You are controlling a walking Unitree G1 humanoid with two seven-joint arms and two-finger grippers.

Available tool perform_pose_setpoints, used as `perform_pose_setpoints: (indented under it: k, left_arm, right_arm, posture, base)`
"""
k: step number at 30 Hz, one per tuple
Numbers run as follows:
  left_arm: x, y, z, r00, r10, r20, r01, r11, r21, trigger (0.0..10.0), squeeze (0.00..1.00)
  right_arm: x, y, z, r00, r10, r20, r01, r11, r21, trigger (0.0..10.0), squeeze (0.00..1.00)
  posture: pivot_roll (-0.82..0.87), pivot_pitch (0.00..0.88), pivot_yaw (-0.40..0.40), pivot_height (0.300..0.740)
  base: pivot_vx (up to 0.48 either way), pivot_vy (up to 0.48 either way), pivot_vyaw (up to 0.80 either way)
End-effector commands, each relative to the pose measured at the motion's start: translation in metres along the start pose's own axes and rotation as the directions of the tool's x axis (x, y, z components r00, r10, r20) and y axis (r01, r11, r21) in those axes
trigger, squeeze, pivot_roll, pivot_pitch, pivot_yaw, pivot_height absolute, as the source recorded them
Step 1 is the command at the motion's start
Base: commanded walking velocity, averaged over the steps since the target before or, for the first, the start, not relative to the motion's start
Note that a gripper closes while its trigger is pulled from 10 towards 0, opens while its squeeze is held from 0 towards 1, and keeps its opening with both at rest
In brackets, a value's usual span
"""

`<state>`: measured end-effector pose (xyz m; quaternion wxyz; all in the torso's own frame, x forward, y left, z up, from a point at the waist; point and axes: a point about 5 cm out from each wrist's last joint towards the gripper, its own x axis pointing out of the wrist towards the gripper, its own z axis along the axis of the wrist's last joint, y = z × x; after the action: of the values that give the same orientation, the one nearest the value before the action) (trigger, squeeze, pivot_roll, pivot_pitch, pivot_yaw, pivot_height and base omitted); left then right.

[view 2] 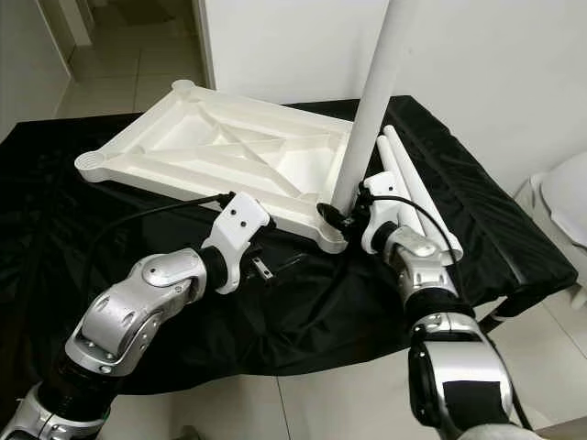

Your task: Building children table

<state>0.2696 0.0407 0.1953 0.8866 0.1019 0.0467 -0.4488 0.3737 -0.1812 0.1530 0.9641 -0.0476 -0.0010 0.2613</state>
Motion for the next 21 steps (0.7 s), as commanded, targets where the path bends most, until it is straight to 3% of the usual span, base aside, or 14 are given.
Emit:
perform_pose_setpoints:
  k: [1,5,10,14,15,16,17,19,21]
  left_arm:
    - [0.000,-0.001,-0.002,1.000,-0.008,-0.005,0.008,1.000,0.002,10.0,0.00]
    - [0.001,-0.002,-0.002,1.000,-0.013,-0.008,0.013,1.000,0.004,10.0,0.00]
    - [0.000,-0.002,-0.003,1.000,-0.014,-0.008,0.014,1.000,0.005,10.0,0.00]
    - [0.001,-0.004,-0.003,1.000,-0.017,-0.007,0.017,1.000,0.004,10.0,0.00]
    - [0.001,-0.005,-0.003,1.000,-0.020,-0.007,0.020,1.000,0.002,10.0,0.00]
    - [0.001,-0.005,-0.003,1.000,-0.020,-0.007,0.020,1.000,0.002,10.0,0.00]
    - [0.001,-0.006,-0.003,1.000,-0.022,-0.007,0.022,1.000,0.002,10.0,0.00]
    - [0.001,-0.006,-0.004,1.000,-0.025,-0.008,0.025,1.000,0.000,10.0,0.00]
    - [0.001,-0.006,-0.004,1.000,-0.025,-0.008,0.025,1.000,0.000,10.0,0.00]
  right_arm:
    - [-0.003,0.002,-0.016,0.997,-0.061,-0.052,0.064,0.996,0.061,0.0,0.00]
    - [0.002,0.006,-0.015,0.974,-0.225,-0.041,0.228,0.966,0.123,0.0,0.00]
    - [0.003,0.011,-0.016,0.947,-0.319,-0.039,0.321,0.936,0.146,0.0,0.00]
    - [0.005,0.027,-0.019,0.920,-0.389,-0.043,0.391,0.905,0.167,0.0,0.00]
    - [0.008,0.038,-0.021,0.890,-0.454,-0.050,0.454,0.870,0.193,0.0,0.00]
    - [0.008,0.038,-0.021,0.890,-0.454,-0.050,0.454,0.870,0.193,0.0,0.00]
    - [0.009,0.045,-0.022,0.867,-0.496,-0.057,0.496,0.842,0.211,0.0,0.00]
    - [0.007,0.050,-0.024,0.784,-0.614,-0.094,0.618,0.759,0.205,0.0,0.00]
    - [0.007,0.050,-0.024,0.784,-0.614,-0.094,0.618,0.759,0.205,0.0,0.00]
  posture:
    - [-0.06,0.017,-0.005,0.740]
    - [-0.06,0.014,-0.014,0.740]
    - [-0.06,0.013,-0.017,0.740]
    - [-0.06,0.011,-0.018,0.740]
    - [-0.06,0.007,-0.020,0.740]
    - [-0.06,0.007,-0.020,0.740]
    - [-0.06,0.006,-0.019,0.740]
    - [-0.06,0.000,-0.018,0.740]
    - [-0.06,0.000,-0.018,0.740]
  base:
    - [0.000,0.000,0.00]
    - [0.000,0.000,0.00]
    - [0.000,0.000,0.00]
    - [0.000,0.000,0.00]
    - [0.000,0.000,0.00]
    - [0.000,0.000,0.00]
    - [0.000,0.000,0.00]
    - [0.000,0.000,0.00]
    - [0.000,0.000,0.00]
